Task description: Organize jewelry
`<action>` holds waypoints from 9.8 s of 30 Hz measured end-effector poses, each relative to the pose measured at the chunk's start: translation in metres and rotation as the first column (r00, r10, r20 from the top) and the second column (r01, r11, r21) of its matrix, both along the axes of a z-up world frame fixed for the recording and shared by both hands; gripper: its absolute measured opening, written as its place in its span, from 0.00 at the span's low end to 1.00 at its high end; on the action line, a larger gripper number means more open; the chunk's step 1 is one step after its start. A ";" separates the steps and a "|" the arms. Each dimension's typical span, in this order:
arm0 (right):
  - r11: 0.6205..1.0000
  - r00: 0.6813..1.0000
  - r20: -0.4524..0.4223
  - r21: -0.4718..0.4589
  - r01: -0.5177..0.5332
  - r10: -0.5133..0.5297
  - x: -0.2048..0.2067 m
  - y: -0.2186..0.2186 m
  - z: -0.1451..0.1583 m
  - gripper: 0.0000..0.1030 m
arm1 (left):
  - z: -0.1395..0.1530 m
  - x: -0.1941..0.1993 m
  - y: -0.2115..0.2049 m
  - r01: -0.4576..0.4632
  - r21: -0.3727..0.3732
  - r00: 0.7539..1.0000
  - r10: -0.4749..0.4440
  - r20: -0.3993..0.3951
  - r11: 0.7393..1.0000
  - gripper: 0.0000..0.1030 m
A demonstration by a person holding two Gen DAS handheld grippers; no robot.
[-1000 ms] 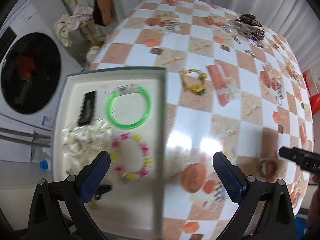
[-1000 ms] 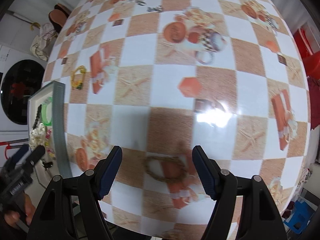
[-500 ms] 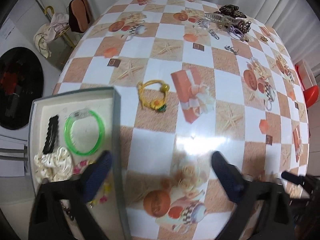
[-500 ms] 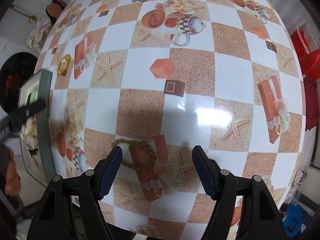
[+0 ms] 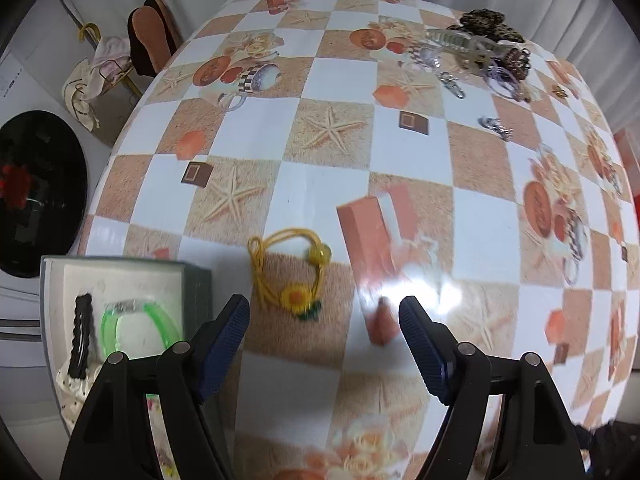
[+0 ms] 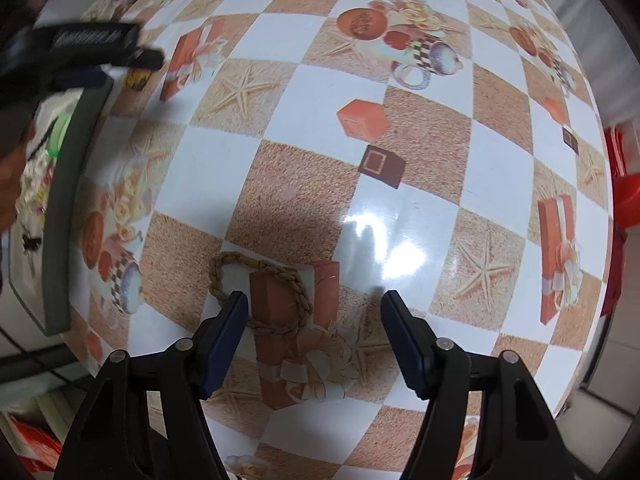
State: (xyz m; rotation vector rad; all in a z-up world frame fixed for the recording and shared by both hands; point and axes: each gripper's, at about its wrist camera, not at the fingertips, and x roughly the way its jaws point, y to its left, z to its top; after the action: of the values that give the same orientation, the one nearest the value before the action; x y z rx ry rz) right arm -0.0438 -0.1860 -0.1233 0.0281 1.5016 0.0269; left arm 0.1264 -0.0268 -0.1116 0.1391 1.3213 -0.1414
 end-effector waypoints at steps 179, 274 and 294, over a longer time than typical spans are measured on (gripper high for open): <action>0.895 0.893 -0.113 0.160 -0.416 0.436 0.037 0.294 -0.008 0.07 | -0.011 -0.177 0.272 -0.365 0.003 0.924 0.363 -0.116 0.931 0.19; 0.938 0.921 0.204 0.026 -0.344 0.332 0.050 0.255 0.203 0.86 | 0.187 -0.191 0.241 -0.364 0.009 0.928 0.361 0.093 0.931 1.00; 0.940 0.922 0.203 0.024 -0.340 0.328 0.049 0.259 0.202 0.86 | 0.187 -0.192 0.241 -0.364 0.011 0.927 0.362 0.094 0.931 1.00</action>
State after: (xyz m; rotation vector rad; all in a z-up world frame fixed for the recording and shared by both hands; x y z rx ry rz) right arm 0.0056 0.0727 0.0790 -0.1802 1.2921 0.3415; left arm -0.0652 0.2142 0.0754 -0.0765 1.2370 0.1978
